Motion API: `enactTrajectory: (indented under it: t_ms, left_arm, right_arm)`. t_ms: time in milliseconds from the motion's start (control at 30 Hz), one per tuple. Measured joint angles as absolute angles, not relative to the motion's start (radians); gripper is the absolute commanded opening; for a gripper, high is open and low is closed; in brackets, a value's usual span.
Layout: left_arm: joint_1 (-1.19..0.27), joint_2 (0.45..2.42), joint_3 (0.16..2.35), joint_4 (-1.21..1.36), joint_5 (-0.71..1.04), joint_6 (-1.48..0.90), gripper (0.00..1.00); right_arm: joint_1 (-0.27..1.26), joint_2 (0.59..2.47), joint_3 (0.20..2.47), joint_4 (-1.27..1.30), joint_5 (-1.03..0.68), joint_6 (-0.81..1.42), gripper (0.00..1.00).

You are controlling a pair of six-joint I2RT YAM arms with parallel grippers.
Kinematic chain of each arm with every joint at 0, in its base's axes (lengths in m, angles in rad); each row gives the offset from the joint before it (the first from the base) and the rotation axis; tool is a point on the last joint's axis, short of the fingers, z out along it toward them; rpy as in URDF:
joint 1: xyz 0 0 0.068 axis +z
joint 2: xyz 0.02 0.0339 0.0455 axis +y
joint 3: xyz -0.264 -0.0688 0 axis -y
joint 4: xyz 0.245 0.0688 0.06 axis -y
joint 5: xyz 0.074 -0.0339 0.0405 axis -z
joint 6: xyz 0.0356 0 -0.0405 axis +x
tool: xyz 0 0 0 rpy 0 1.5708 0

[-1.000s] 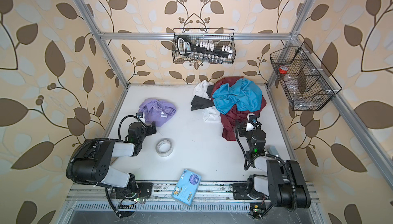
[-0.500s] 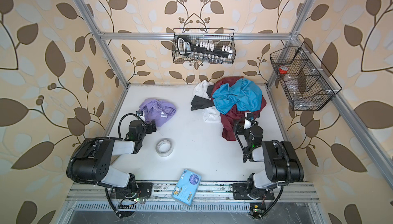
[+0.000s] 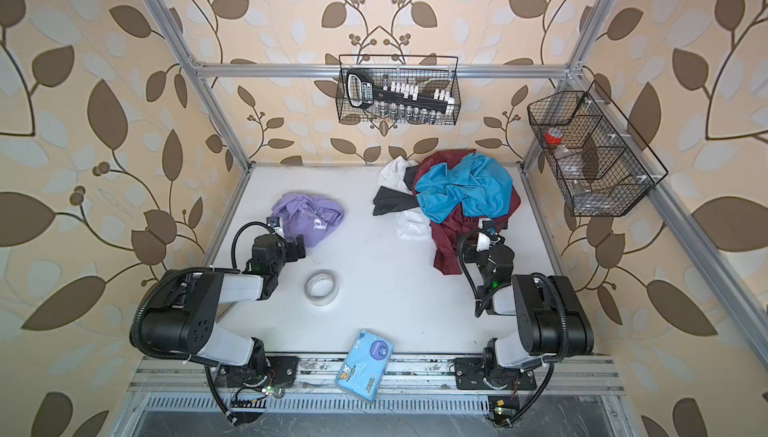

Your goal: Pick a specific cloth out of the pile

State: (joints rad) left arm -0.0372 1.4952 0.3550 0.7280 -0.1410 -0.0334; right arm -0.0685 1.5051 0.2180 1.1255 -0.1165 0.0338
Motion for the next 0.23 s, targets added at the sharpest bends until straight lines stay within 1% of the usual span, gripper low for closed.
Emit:
enactTrajectory:
  t_ms: [233]
  left_arm:
    - [-0.037,1.499,0.365,0.72,-0.139,-0.033,0.99]
  right_arm:
    - [-0.068,1.505,0.218,1.126,-0.117,0.034,1.0]
